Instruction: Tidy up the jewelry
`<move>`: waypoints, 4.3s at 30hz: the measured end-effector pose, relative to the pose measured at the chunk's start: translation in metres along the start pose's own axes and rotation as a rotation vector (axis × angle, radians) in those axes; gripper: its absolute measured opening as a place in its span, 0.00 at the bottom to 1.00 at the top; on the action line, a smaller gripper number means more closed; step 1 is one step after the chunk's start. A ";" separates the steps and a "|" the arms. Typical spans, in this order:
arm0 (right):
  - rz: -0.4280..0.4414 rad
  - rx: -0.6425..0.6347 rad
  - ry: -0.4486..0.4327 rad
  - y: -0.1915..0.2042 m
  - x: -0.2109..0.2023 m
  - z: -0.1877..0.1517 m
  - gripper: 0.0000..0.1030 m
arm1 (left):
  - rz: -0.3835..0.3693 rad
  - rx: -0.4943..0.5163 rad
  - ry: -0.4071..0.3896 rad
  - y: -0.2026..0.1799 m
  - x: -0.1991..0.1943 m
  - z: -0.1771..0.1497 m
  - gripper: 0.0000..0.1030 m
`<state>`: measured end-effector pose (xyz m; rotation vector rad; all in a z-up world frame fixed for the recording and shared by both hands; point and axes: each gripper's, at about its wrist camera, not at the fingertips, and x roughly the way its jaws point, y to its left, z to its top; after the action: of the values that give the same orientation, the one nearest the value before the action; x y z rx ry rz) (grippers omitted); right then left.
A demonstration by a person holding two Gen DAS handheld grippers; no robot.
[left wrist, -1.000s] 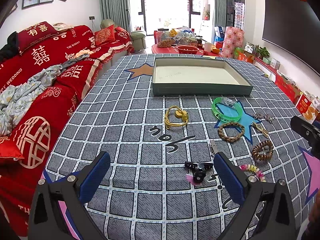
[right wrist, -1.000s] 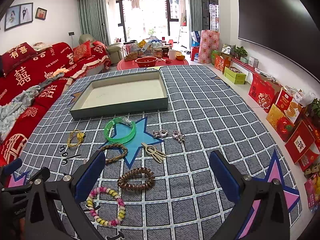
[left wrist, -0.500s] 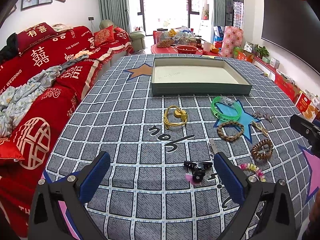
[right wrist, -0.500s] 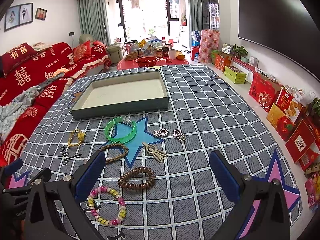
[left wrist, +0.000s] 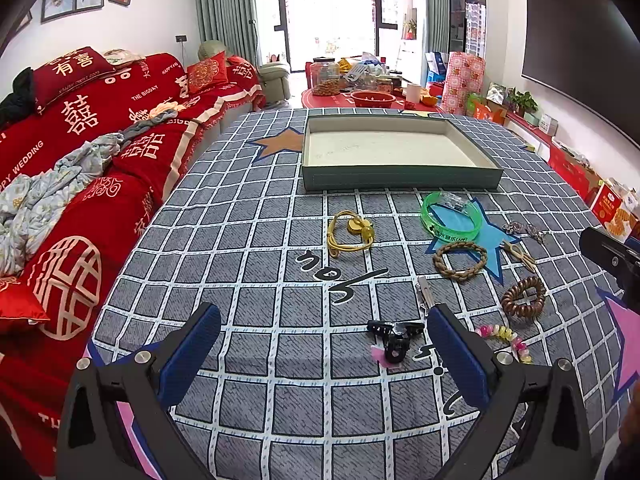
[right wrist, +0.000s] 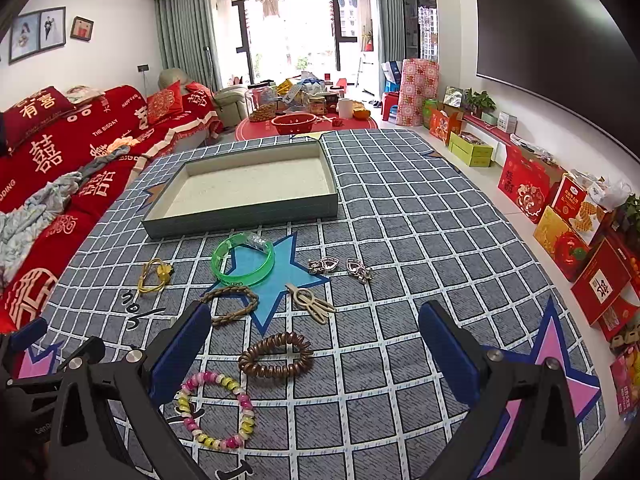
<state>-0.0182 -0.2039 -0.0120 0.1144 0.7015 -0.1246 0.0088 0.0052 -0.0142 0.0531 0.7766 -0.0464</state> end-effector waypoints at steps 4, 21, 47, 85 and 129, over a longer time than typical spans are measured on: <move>0.000 0.001 0.000 -0.005 -0.007 0.004 1.00 | -0.001 0.002 0.001 0.000 0.000 0.000 1.00; 0.001 0.003 0.000 -0.005 -0.007 0.004 1.00 | 0.000 0.008 -0.001 -0.002 -0.001 -0.001 1.00; 0.003 0.004 0.002 -0.006 -0.006 0.004 1.00 | 0.001 0.014 0.001 -0.003 -0.001 -0.002 1.00; 0.012 0.018 0.242 -0.017 0.051 -0.023 1.00 | -0.133 0.052 0.188 0.000 0.043 -0.012 1.00; 0.262 0.099 0.224 -0.021 0.107 0.132 0.11 | -0.225 0.025 0.027 -0.001 0.055 0.147 0.48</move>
<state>0.1441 -0.2520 0.0173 0.3172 0.8974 0.1071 0.1506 -0.0062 0.0516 -0.0101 0.8066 -0.2688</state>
